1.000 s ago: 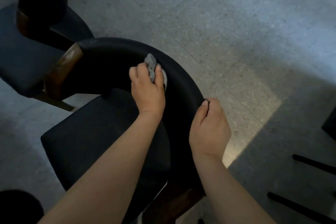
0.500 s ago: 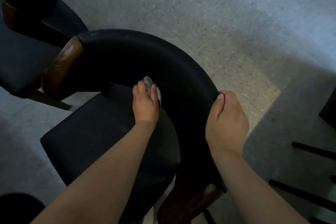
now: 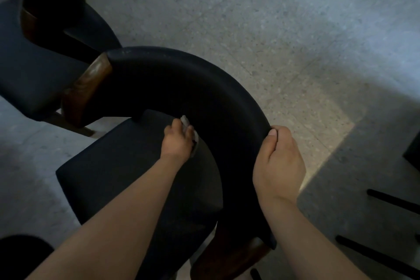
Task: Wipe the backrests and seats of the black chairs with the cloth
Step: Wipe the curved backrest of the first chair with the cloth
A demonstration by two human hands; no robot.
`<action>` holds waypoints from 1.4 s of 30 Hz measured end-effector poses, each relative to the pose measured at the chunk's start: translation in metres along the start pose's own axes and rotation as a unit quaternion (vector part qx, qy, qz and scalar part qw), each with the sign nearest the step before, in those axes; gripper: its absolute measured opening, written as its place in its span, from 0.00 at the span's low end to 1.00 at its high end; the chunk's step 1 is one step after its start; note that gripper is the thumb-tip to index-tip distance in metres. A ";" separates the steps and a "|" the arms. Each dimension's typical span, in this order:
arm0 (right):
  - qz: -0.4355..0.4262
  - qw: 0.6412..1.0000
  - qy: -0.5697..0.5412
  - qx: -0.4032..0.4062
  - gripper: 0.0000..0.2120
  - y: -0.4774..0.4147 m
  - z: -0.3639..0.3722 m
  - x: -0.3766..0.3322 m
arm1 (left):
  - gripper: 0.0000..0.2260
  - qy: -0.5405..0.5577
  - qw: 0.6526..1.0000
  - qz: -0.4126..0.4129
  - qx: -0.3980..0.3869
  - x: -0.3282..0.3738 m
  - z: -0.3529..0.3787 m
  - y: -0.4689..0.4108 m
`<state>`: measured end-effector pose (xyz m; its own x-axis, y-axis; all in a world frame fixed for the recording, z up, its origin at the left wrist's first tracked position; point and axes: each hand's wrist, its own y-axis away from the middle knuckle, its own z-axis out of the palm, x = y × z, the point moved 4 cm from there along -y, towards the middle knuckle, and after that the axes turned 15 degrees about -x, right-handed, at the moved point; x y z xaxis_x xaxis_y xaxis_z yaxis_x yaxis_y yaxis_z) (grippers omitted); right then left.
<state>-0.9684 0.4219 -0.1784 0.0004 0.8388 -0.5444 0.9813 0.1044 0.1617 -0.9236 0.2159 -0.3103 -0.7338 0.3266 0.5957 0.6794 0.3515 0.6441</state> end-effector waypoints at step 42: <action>-0.084 0.991 -0.064 -0.084 0.10 -0.038 0.004 -0.026 | 0.10 -0.011 0.941 0.207 0.267 0.139 -0.069 0.036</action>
<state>-1.0051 0.3936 -0.1739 -0.1262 0.7287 -0.6731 0.9237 0.3337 0.1880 -1.0013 0.2135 -0.1717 -0.4101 0.5479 0.7291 0.8144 0.5799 0.0224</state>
